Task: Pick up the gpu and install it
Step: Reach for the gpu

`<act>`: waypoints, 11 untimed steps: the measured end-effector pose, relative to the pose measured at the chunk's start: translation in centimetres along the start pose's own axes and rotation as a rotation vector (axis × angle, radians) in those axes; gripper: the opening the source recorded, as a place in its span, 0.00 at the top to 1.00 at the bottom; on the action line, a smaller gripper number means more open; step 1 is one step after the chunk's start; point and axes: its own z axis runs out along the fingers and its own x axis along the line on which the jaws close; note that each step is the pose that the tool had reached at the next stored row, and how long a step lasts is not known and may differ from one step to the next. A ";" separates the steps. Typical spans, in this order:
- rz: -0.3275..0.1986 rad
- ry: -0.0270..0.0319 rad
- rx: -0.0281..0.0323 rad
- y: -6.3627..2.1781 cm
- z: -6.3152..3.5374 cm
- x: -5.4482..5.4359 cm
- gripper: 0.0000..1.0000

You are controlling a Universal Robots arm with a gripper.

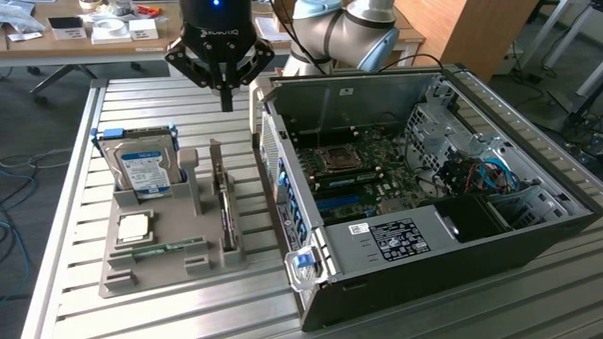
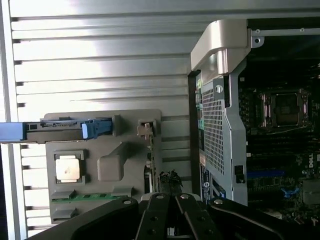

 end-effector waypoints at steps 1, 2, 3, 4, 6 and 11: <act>0.000 0.0000 0.0000 -0.01 0.00 0.1 0.89; 0.000 0.0000 0.0000 -0.02 -0.01 0.3 0.89; 0.000 0.0000 -0.0001 -0.03 -0.01 0.4 0.89; 0.000 0.0000 0.0000 -0.04 -0.01 0.5 0.89; 0.000 -0.0001 -0.0001 -0.04 -0.01 0.5 0.89; 0.000 0.0000 0.0000 -0.06 -0.03 0.8 0.89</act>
